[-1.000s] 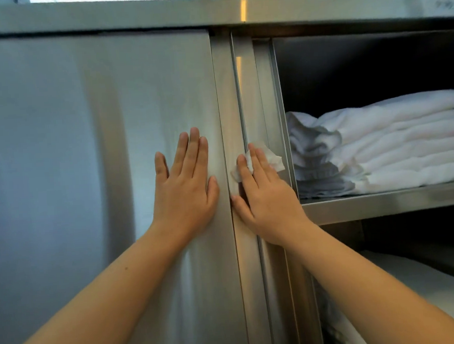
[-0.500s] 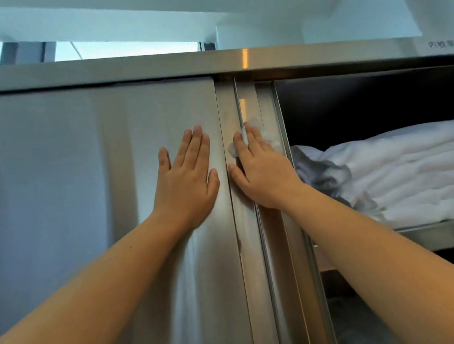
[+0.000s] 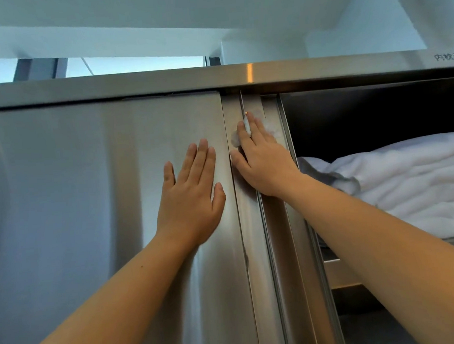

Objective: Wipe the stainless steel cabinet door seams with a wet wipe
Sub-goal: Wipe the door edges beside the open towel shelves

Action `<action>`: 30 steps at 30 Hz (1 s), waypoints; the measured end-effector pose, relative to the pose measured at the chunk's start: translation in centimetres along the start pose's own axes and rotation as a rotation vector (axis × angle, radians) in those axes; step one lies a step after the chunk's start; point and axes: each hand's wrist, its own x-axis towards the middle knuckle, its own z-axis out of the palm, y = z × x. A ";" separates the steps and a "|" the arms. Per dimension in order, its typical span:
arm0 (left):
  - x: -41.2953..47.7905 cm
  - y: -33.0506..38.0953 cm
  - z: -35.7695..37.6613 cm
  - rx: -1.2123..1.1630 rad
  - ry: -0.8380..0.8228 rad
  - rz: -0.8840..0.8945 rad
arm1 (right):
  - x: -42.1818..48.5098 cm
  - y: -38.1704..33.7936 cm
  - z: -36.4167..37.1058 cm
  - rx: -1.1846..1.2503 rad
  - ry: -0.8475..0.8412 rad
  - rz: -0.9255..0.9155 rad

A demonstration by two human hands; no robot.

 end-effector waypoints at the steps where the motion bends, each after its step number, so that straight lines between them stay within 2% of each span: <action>1: 0.0 0.0 0.0 -0.005 0.000 -0.001 | -0.1 0.0 0.0 0.008 0.007 -0.002; 9: -0.2 0.1 0.1 -0.022 0.021 -0.013 | 0.5 -1.3 -0.5 -0.016 0.146 -0.030; 16: -0.2 0.1 0.0 -0.029 0.031 -0.009 | 2.7 -2.3 -0.1 -0.111 0.073 -0.041; 20: -0.2 0.1 -0.1 -0.028 0.030 -0.005 | 2.9 -2.4 -0.1 -0.121 0.103 -0.068; 26: -0.2 0.0 0.0 -0.021 0.021 -0.008 | 2.9 -1.8 -0.4 -0.331 0.121 -0.122; 30: -0.2 0.0 -0.1 -0.028 0.023 -0.004 | 3.4 -1.7 -0.7 -0.351 0.088 -0.174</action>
